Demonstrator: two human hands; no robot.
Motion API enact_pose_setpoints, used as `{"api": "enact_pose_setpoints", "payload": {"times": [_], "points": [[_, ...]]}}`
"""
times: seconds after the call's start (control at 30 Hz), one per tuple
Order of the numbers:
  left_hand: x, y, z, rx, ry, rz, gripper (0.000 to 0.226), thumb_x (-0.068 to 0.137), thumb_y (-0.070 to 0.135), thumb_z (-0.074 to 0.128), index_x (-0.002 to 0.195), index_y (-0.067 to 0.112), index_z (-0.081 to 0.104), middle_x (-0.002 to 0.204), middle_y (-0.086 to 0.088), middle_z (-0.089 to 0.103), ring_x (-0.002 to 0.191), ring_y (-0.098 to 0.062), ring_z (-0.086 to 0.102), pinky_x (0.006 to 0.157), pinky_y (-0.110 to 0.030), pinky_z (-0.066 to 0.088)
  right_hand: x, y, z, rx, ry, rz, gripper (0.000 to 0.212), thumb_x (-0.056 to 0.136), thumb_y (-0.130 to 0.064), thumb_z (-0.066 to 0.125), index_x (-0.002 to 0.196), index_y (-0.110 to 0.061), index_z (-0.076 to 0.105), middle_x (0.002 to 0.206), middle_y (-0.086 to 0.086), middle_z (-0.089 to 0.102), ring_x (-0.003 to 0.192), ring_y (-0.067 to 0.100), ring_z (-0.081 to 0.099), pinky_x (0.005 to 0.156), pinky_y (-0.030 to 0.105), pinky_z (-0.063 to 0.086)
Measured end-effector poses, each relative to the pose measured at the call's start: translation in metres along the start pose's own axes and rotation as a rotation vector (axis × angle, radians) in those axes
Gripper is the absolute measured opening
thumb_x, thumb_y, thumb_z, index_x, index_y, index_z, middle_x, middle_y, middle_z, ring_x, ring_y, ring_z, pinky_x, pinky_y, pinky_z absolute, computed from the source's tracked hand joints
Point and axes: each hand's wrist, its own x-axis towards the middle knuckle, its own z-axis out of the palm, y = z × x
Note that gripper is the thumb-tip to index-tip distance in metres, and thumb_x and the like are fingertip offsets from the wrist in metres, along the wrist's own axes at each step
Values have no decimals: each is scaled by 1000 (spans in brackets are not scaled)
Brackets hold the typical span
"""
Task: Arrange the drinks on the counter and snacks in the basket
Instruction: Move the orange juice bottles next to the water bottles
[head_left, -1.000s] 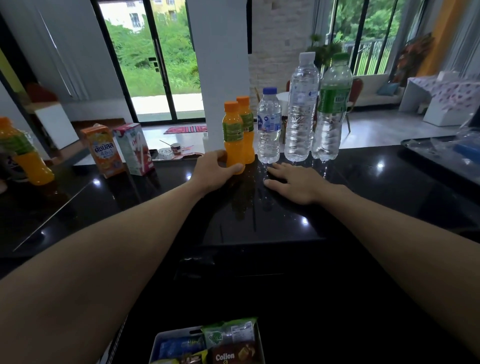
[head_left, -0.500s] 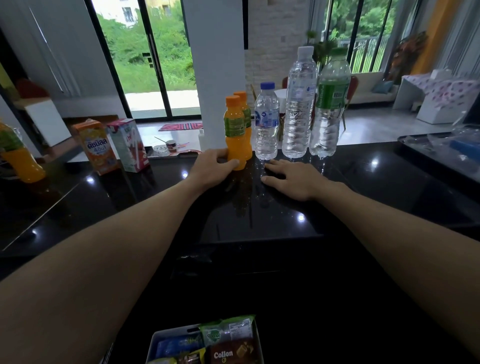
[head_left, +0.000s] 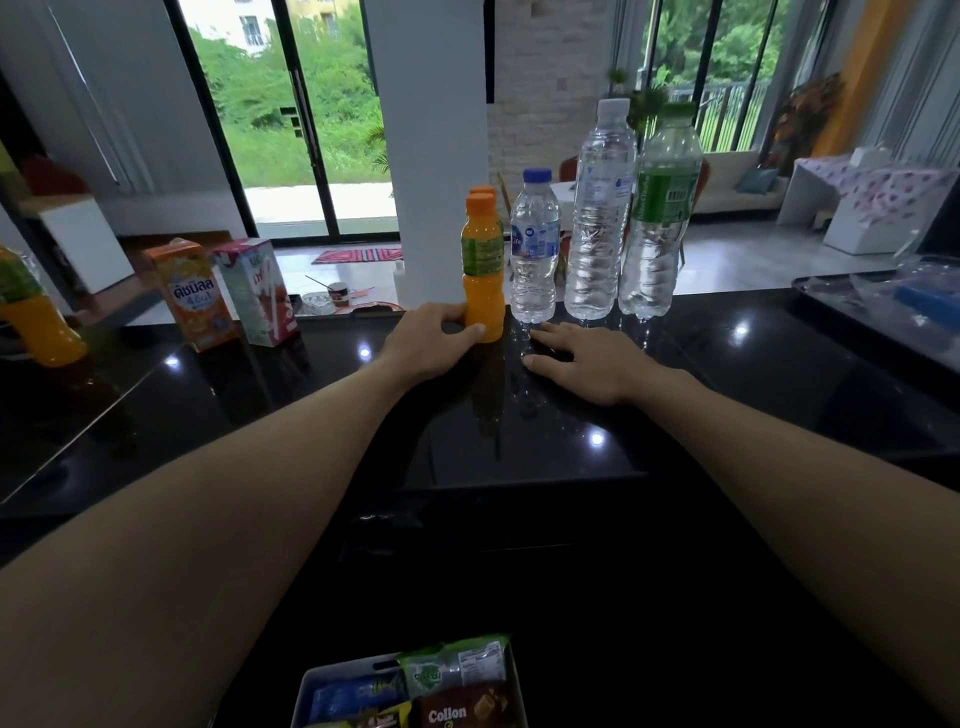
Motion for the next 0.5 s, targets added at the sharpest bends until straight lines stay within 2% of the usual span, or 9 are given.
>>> {"api": "enact_pose_setpoints", "payload": {"times": [0.27,0.5], "points": [[0,1,1,67,7,20,46,94,51,61,129,23,67,119,2,71,108,-15,64,98,-44,50,1,1,1,5,18,0,70,96,-71,37,156,-35,33,164,-11,24,152,16,21,120,43,22],[0,1,1,65,11,3,56,92,55,61,135,18,63,126,-1,69,113,-18,63,101,-45,49,3,2,2,-2,22,6,70,95,-72,37,155,-36,33,164,-12,25,152,15,21,118,42,22]]}}
